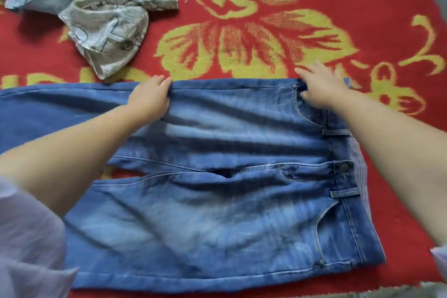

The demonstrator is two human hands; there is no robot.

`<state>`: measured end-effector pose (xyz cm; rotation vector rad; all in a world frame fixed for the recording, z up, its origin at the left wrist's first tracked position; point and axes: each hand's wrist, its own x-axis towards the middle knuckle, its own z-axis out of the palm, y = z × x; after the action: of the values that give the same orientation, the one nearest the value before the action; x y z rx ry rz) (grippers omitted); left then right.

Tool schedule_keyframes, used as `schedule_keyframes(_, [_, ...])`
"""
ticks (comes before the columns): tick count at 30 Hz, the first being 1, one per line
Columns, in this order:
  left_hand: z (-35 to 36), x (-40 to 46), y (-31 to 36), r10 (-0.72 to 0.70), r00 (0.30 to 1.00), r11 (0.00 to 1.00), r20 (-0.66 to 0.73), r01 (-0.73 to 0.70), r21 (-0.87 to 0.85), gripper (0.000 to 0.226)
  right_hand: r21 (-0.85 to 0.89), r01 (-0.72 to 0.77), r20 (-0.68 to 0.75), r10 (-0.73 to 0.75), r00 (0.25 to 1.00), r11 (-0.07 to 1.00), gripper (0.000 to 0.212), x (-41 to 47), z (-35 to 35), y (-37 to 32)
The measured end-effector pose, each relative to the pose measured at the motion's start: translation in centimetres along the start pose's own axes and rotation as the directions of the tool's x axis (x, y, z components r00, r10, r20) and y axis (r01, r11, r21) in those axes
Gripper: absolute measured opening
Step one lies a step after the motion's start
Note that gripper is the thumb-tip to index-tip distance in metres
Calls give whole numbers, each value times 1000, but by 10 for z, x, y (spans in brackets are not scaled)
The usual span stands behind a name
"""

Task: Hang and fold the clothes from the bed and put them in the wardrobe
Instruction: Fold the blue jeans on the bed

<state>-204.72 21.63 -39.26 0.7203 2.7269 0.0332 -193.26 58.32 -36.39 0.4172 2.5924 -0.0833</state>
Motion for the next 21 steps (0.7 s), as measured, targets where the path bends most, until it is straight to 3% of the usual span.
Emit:
schedule_keyframes(1, [4, 8, 2, -11, 1000, 999, -3, 11, 53, 42, -44, -15, 30, 16, 999, 999, 49, 6, 4, -8])
schedule_keyframes(3, [8, 14, 8, -18, 998, 991, -67, 27, 133, 26, -111, -45, -51, 39, 998, 993, 32, 7, 10, -20])
schedule_keyframes(7, [-7, 7, 5, 54, 993, 975, -107, -29, 221, 17, -170, 1, -174, -31, 984, 985, 16, -15, -2, -17])
schedule_keyframes(12, [-70, -15, 0, 164, 926, 983, -341, -183, -25, 19, -31, 81, -419, -86, 904, 996, 8, -44, -46, 19])
schedule_keyframes(14, [-90, -42, -2, 257, 872, 955, -417, -294, -26, 19, -32, 166, -442, -163, 882, 986, 12, -70, -56, 39])
schedule_keyframes(16, [-97, -83, -2, 346, 836, 925, -426, -379, 6, 24, -92, 308, -494, -311, 811, 947, 16, -110, -57, 52])
schedule_keyframes(19, [-83, -160, 0, 444, 825, 888, -351, -458, 46, 18, -168, 515, -519, -519, 679, 841, 15, -179, -41, 60])
schedule_keyframes(21, [-58, -215, 2, 486, 837, 869, -253, -493, 38, 12, -186, 620, -412, -633, 655, 762, 21, -219, -14, 59])
